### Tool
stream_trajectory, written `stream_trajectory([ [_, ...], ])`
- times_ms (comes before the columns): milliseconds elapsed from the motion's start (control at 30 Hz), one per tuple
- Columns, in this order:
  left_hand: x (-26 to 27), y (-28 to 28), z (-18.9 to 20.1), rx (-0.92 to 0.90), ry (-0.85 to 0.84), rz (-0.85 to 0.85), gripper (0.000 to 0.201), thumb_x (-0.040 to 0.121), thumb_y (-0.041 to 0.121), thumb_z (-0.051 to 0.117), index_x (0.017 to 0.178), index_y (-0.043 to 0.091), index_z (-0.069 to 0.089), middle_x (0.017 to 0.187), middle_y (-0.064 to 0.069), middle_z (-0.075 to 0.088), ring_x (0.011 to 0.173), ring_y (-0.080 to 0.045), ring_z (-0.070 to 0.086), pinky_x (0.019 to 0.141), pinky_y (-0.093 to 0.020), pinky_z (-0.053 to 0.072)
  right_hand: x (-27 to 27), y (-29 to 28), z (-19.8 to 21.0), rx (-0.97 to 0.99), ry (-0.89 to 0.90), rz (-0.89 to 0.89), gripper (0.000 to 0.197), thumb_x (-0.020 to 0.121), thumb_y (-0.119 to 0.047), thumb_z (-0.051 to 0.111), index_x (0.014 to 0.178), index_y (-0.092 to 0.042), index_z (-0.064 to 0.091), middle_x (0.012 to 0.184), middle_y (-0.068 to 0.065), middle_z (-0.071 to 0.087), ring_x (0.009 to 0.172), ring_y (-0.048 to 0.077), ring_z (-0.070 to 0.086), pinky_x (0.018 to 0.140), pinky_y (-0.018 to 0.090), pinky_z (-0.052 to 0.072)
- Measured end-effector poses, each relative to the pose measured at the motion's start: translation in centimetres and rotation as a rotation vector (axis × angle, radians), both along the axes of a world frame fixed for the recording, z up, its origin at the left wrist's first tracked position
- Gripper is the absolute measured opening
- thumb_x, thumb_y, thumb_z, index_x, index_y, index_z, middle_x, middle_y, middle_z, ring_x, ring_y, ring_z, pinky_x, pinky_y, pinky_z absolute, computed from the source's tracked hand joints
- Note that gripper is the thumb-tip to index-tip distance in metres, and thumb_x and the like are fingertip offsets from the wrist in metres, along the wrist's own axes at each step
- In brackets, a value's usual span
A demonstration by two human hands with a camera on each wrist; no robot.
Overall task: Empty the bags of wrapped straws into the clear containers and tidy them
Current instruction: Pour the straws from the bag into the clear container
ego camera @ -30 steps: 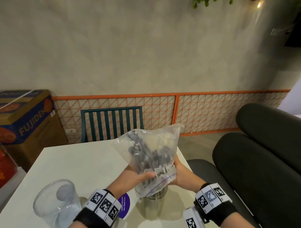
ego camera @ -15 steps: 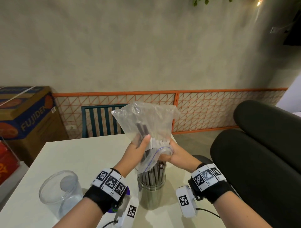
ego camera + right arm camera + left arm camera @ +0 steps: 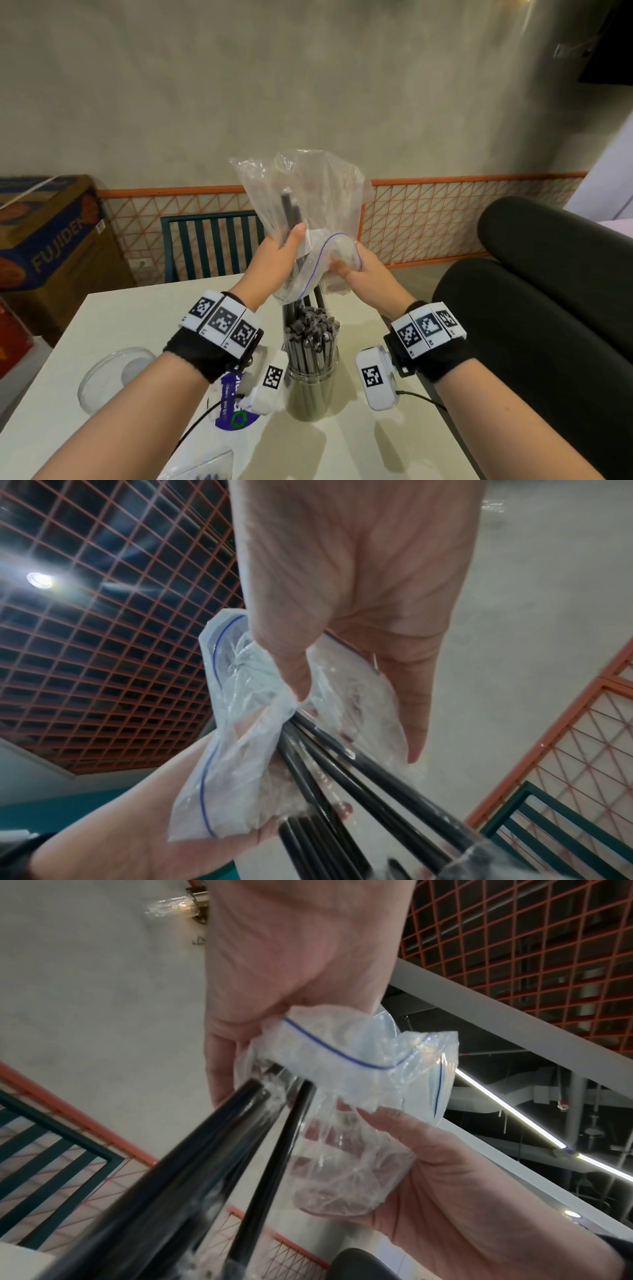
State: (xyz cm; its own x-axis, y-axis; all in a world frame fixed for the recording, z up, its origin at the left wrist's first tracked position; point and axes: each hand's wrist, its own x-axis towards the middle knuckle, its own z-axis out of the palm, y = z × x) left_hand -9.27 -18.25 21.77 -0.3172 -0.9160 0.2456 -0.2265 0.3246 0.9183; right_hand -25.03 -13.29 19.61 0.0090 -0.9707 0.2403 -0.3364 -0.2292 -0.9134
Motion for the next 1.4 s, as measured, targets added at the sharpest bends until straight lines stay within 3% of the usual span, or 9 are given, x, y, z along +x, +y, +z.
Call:
stream_trajectory([
  [233,-0.5,0.2,1.8,-0.064,-0.049,0.070,0.045,0.095,0.044,0.036,0.117,0.011,0.057,0.066,-0.012,0.052,0.069,-0.037,0.054,0.053,-0.034,0.041,0.1,0.0,0.8,-0.046,-0.040,-0.050,0.028,0.091,-0.022,0.055,0.119,-0.016,0.052,0.098,-0.012,0.064,0.082,-0.014,0.061,0.072,0.002,0.045],
  [367,-0.8,0.6,0.2,-0.032,-0.110,0.078,0.036,0.096,0.044,0.035,0.102,0.016,0.055,0.057,0.001,0.042,0.051,-0.016,0.043,0.048,-0.027,0.030,0.3,0.4,-1.2,-0.019,-0.064,-0.072,0.023,0.092,-0.016,0.055,0.115,-0.017,0.057,0.103,0.002,0.068,0.091,0.007,0.065,0.080,0.012,0.050],
  [567,-1.0,0.8,-2.8,0.090,-0.136,0.007,0.039,0.095,0.045,0.036,0.109,0.014,0.056,0.058,-0.001,0.043,0.051,-0.014,0.043,0.041,-0.014,0.033,0.2,0.7,-4.8,0.044,-0.065,-0.132,0.025,0.092,-0.019,0.057,0.116,-0.025,0.056,0.103,-0.018,0.063,0.093,-0.014,0.059,0.075,0.002,0.044],
  [767,-0.1,1.9,-4.8,0.192,-0.076,-0.132,0.043,0.093,0.040,0.044,0.129,0.017,0.048,0.102,0.000,0.055,0.084,-0.007,0.054,0.073,-0.019,0.041,-0.1,1.2,-7.1,0.132,-0.013,-0.153,0.039,0.090,-0.020,0.060,0.127,-0.013,0.051,0.114,0.000,0.065,0.101,0.007,0.062,0.070,0.008,0.049],
  [867,1.1,2.4,-4.1,0.203,-0.029,-0.209,0.040,0.089,0.038,0.052,0.127,0.031,0.043,0.114,0.019,0.053,0.111,-0.002,0.052,0.092,-0.020,0.037,-0.5,1.9,-6.2,0.139,-0.013,-0.120,0.046,0.087,-0.024,0.065,0.129,-0.017,0.049,0.121,-0.003,0.063,0.110,0.009,0.059,0.092,0.022,0.050],
  [967,2.6,2.4,-2.4,0.164,0.067,-0.177,0.041,0.085,0.045,0.052,0.123,0.039,0.040,0.107,0.035,0.043,0.099,0.017,0.043,0.093,-0.019,0.037,-1.2,2.1,-4.3,0.165,-0.067,-0.050,0.067,0.077,-0.023,0.075,0.133,-0.027,0.038,0.126,-0.012,0.056,0.116,0.004,0.054,0.103,0.030,0.044],
  [1133,3.4,2.6,-1.1,0.123,0.025,-0.196,0.020,0.089,0.054,0.037,0.108,0.053,0.041,0.119,0.029,0.047,0.112,0.005,0.047,0.100,-0.030,0.033,-1.9,1.6,-2.4,0.225,-0.009,0.056,0.120,0.053,-0.046,0.086,0.147,-0.037,0.011,0.148,-0.006,0.039,0.136,0.013,0.039,0.113,0.045,0.034],
  [1267,3.1,3.2,-0.8,0.051,-0.058,-0.118,0.038,0.094,0.046,0.032,0.132,0.039,0.035,0.144,0.000,0.041,0.119,-0.006,0.039,0.098,-0.031,0.031,-1.2,2.0,-0.7,0.178,0.010,0.096,0.113,0.059,-0.037,0.082,0.148,-0.034,0.012,0.141,-0.010,0.045,0.126,0.010,0.050,0.110,0.042,0.038],
  [1400,2.7,2.3,0.2,-0.090,0.048,0.053,0.043,0.097,0.040,0.033,0.137,0.027,0.041,0.137,0.005,0.047,0.121,-0.008,0.041,0.096,-0.028,0.033,-0.3,2.0,0.8,0.074,-0.009,0.057,0.093,0.077,-0.041,0.070,0.149,-0.032,0.012,0.147,-0.014,0.032,0.135,0.004,0.035,0.112,0.028,0.029],
])
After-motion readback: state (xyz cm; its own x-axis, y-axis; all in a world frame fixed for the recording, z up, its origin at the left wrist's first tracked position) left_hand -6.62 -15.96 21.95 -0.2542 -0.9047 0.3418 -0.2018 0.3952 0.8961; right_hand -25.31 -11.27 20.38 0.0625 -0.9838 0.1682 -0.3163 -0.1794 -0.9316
